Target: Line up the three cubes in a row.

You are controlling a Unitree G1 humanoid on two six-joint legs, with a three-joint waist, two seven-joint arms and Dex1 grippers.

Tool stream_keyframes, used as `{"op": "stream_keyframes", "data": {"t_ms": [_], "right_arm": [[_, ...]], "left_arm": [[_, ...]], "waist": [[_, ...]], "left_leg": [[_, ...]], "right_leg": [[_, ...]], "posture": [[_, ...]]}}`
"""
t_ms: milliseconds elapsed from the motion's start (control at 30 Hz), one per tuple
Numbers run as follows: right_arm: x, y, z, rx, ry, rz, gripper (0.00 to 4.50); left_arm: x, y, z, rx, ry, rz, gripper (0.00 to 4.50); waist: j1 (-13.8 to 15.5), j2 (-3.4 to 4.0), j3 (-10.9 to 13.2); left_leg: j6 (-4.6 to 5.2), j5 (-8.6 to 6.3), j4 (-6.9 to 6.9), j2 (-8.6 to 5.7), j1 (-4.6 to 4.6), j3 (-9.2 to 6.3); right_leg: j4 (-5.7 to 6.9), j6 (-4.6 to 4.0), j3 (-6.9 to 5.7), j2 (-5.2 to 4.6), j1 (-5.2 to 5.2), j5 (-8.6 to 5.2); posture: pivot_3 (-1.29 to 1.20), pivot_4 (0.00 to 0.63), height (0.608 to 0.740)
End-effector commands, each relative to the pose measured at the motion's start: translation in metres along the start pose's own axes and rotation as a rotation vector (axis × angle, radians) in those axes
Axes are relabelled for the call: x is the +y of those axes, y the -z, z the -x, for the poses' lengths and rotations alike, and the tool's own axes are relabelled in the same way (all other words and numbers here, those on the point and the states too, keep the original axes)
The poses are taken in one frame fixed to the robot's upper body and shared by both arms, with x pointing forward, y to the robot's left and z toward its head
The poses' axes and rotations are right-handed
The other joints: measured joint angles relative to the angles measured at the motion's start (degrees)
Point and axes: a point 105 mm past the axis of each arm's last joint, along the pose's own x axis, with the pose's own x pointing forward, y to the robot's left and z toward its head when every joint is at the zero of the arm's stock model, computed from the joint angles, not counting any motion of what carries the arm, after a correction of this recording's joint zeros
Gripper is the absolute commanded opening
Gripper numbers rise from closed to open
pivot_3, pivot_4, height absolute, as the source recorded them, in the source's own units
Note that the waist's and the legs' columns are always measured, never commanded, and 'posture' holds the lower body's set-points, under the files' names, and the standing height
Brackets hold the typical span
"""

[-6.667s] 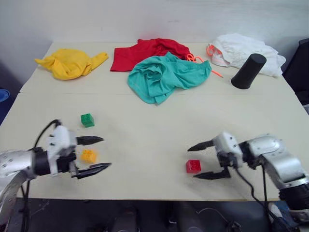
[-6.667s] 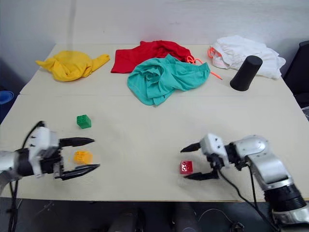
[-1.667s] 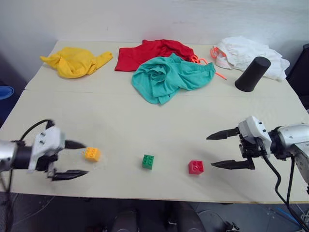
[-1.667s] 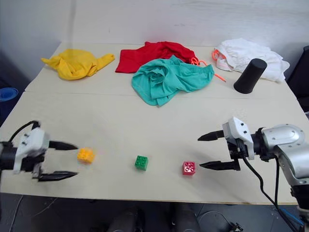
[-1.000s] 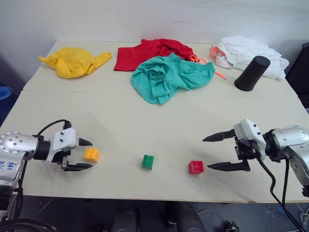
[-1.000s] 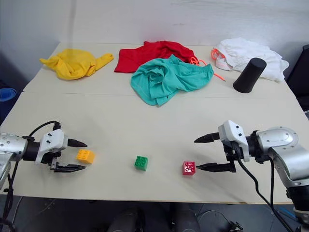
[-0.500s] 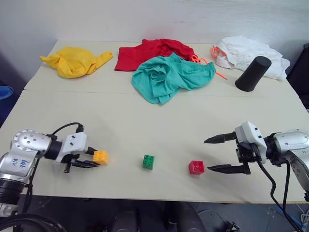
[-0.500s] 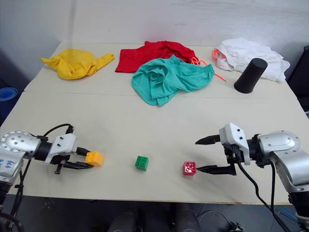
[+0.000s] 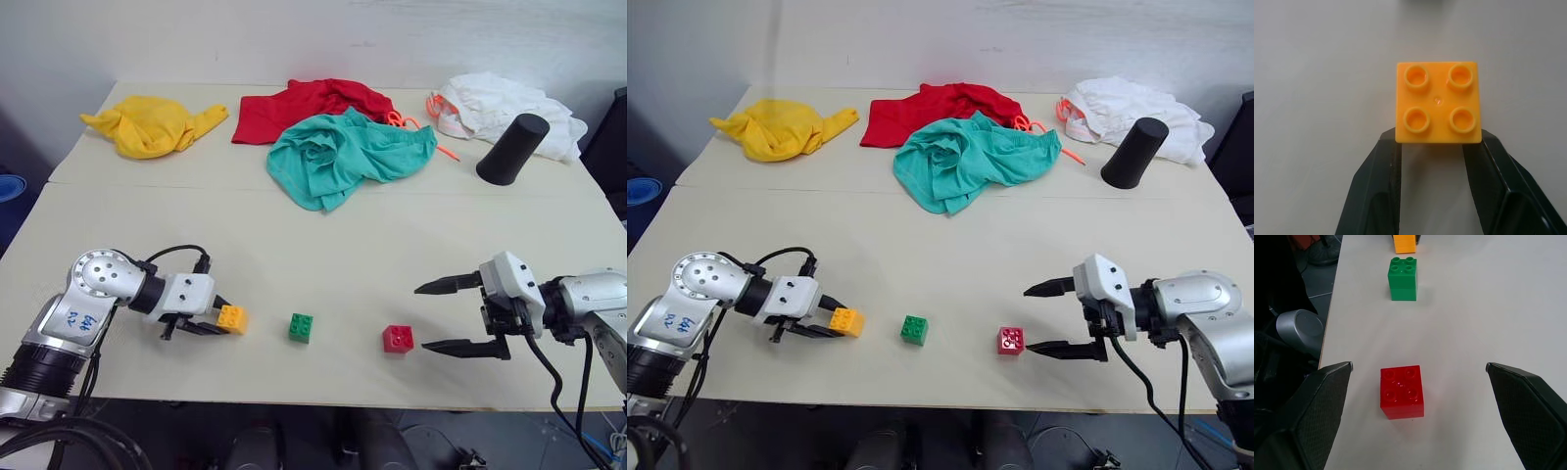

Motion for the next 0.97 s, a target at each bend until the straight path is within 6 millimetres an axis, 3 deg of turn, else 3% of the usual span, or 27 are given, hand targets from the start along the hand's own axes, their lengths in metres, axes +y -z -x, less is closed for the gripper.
{"op": "stream_keyframes", "data": {"t_ms": [33,133,367,467,600,767,967], "right_arm": [[0.000,-0.009,0.003,-0.009,0.013,0.037,4.50],[0.000,-0.009,0.003,-0.011,0.016,0.039,4.50],[-0.002,-0.005,0.009,0.010,0.026,0.039,4.50],[-0.004,-0.003,0.020,0.025,0.037,0.028,4.50],[-0.006,0.005,0.041,0.064,0.057,-0.001,4.50],[-0.003,0.015,0.067,0.096,0.058,-0.047,4.50],[0.002,0.025,0.073,0.104,0.043,-0.095,4.50]], "left_arm": [[-0.003,0.002,-0.001,0.018,0.036,-0.006,1.47],[-0.004,0.004,-0.001,0.024,0.058,0.017,1.47],[-0.004,0.009,0.014,0.015,0.016,0.112,3.60],[-0.009,0.014,0.036,0.024,-0.020,0.163,4.46],[-0.024,0.016,0.077,0.038,-0.061,0.252,4.49],[-0.037,0.007,0.113,0.042,-0.130,0.334,4.49],[-0.037,-0.008,0.122,-0.030,-0.194,0.355,4.49]], "waist": [[0.01,0.00,0.00],[0.01,0.00,0.00],[-0.06,0.00,0.00],[-0.24,0.00,0.00],[-0.25,0.00,0.00],[0.04,0.00,0.00],[-0.10,0.00,0.00]], "left_leg": [[0.00,0.00,0.00,0.00,0.00,0.00],[0.00,0.00,0.00,0.00,0.00,0.00],[-0.01,0.01,0.00,0.02,0.01,0.00],[-0.01,0.00,0.00,0.03,0.01,0.01],[0.00,0.00,-0.01,0.07,0.00,0.02],[0.07,-0.04,-0.01,0.05,0.00,-0.02],[0.08,-0.05,-0.01,0.03,0.01,0.01]], "right_leg": [[0.00,0.00,0.00,0.00,0.00,0.00],[0.00,0.00,0.00,0.00,0.00,0.00],[0.02,0.00,0.01,0.03,0.00,0.00],[0.03,0.00,0.03,0.04,-0.01,0.00],[-0.02,0.00,0.03,0.05,-0.04,0.00],[-0.08,0.00,0.00,-0.01,0.02,0.00],[-0.06,0.00,0.02,-0.03,0.02,0.00]], "posture": [[0.00,0.150,0.740],[0.00,0.150,0.740],[0.00,0.150,0.740],[0.00,0.150,0.740],[0.00,0.150,0.740],[0.00,0.150,0.740],[0.00,0.150,0.740]]}}
